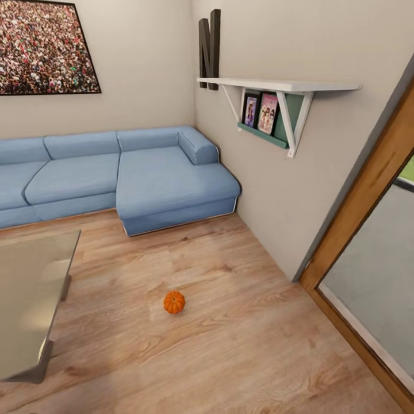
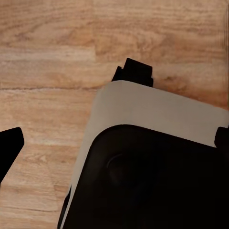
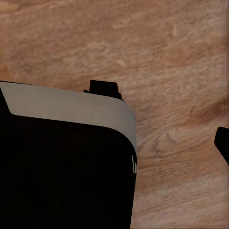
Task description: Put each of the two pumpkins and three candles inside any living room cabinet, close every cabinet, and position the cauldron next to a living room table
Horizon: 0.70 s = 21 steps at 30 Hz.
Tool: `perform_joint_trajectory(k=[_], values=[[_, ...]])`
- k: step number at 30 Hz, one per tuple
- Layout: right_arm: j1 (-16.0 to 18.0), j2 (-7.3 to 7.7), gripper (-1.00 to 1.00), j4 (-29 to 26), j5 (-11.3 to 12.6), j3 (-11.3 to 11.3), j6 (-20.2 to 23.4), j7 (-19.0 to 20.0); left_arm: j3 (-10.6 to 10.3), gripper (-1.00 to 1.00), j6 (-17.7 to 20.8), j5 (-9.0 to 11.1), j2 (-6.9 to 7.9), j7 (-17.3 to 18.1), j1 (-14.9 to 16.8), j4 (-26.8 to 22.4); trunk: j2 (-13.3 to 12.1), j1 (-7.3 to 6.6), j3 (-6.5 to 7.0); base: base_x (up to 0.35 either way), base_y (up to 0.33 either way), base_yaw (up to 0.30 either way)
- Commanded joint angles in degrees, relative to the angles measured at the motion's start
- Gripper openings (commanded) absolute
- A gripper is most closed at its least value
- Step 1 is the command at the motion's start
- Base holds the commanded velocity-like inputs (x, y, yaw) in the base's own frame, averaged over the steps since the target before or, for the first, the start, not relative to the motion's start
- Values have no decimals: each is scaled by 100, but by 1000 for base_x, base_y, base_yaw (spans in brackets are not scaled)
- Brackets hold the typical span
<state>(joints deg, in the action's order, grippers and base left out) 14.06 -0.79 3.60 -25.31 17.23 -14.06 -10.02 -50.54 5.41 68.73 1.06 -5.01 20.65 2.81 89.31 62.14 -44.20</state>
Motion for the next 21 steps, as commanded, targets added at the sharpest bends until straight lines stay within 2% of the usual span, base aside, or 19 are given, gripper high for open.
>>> perform_joint_trajectory(k=[1, 21], values=[[0, 0, 100, 0, 0, 0, 0, 0, 0, 100, 0, 0, 0, 0, 0, 0, 0, 0, 0, 326, 34, 0], [0, -18, 100, 0, 0, 0, 18, 0, 0, 100, 2, 0, 0, 0, 0, 0, 0, 0, 0, 324, 67, 0]])
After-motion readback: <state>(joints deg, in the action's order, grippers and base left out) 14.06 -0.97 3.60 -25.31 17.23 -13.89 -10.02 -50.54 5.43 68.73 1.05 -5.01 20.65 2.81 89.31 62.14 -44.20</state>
